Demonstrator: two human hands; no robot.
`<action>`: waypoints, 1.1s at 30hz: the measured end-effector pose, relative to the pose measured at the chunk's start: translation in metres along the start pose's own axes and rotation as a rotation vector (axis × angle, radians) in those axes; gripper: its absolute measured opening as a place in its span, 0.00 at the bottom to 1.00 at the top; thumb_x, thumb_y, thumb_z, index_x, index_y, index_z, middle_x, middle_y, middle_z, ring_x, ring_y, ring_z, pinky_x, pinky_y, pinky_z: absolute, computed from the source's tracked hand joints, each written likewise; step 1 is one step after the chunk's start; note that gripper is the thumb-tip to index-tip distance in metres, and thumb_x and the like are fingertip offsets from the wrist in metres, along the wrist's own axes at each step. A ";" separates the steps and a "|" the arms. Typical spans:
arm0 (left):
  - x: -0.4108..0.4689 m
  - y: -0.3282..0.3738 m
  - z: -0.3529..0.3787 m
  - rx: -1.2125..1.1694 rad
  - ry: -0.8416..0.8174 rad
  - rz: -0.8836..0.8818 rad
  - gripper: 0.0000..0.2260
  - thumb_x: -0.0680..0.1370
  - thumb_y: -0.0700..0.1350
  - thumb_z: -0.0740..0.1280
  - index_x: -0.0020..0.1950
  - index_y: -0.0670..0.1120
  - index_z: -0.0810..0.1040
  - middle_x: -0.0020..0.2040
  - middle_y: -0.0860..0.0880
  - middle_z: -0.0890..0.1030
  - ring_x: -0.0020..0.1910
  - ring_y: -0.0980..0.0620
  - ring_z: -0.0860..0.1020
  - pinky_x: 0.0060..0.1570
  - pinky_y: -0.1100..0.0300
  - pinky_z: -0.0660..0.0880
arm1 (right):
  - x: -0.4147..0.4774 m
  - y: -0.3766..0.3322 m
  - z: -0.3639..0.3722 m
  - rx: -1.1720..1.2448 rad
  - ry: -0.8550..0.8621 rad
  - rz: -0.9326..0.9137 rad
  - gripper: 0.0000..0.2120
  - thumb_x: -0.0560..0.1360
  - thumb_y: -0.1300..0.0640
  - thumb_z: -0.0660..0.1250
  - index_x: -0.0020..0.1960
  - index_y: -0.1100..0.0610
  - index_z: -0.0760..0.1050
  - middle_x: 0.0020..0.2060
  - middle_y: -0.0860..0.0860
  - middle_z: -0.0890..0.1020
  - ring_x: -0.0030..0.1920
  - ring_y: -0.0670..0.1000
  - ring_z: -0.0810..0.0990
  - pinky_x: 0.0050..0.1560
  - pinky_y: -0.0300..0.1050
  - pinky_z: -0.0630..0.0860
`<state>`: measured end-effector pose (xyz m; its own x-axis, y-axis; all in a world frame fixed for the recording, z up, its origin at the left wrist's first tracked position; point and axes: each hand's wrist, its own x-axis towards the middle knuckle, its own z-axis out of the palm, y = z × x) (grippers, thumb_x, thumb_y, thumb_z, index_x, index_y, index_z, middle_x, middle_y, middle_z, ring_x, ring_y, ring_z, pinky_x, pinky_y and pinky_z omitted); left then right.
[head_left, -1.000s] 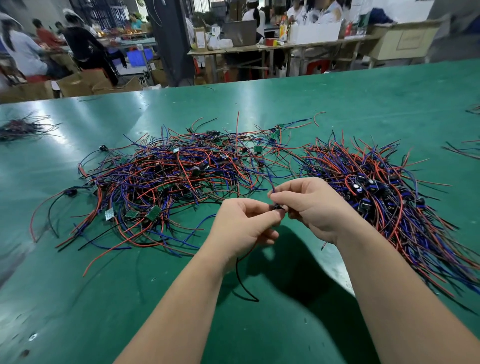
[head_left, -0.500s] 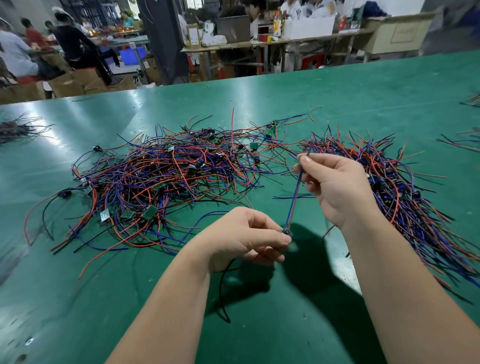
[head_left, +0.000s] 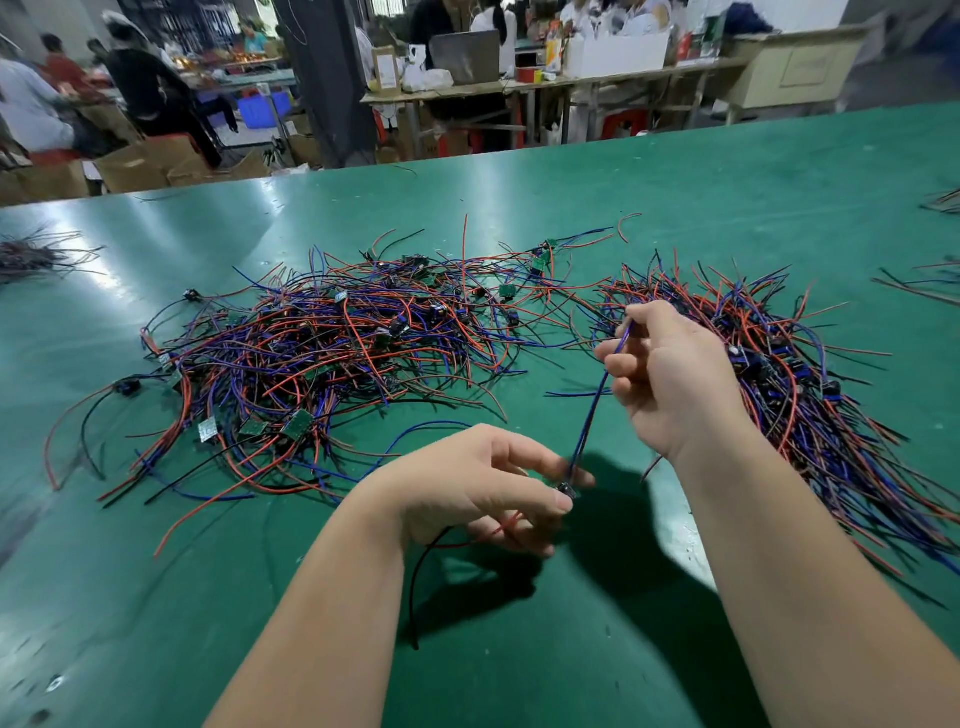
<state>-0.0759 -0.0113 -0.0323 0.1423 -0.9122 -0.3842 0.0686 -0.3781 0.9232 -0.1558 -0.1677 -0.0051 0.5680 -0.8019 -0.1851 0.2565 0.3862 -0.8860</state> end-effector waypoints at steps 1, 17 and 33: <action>-0.001 0.000 0.001 0.001 -0.020 0.012 0.09 0.75 0.38 0.70 0.52 0.48 0.83 0.36 0.48 0.82 0.32 0.51 0.81 0.38 0.61 0.77 | 0.000 0.000 0.001 0.009 -0.014 0.031 0.09 0.78 0.58 0.59 0.39 0.57 0.68 0.21 0.53 0.78 0.18 0.44 0.73 0.18 0.30 0.64; 0.018 0.006 -0.006 -0.597 0.584 0.671 0.21 0.53 0.49 0.84 0.36 0.51 0.75 0.29 0.56 0.73 0.25 0.60 0.68 0.23 0.68 0.65 | -0.015 0.023 0.008 -0.294 -0.638 -0.010 0.13 0.60 0.57 0.73 0.43 0.59 0.78 0.30 0.53 0.81 0.27 0.47 0.76 0.28 0.35 0.70; 0.020 0.005 0.010 -0.249 0.605 0.693 0.07 0.68 0.36 0.68 0.38 0.48 0.79 0.35 0.50 0.82 0.37 0.53 0.81 0.34 0.60 0.78 | -0.004 0.009 0.004 0.132 -0.450 0.122 0.10 0.60 0.65 0.70 0.42 0.59 0.78 0.29 0.49 0.79 0.27 0.43 0.75 0.29 0.31 0.74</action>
<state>-0.0823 -0.0326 -0.0349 0.7122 -0.6584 0.2435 -0.0239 0.3240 0.9458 -0.1531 -0.1589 -0.0108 0.8746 -0.4816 -0.0556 0.2480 0.5431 -0.8022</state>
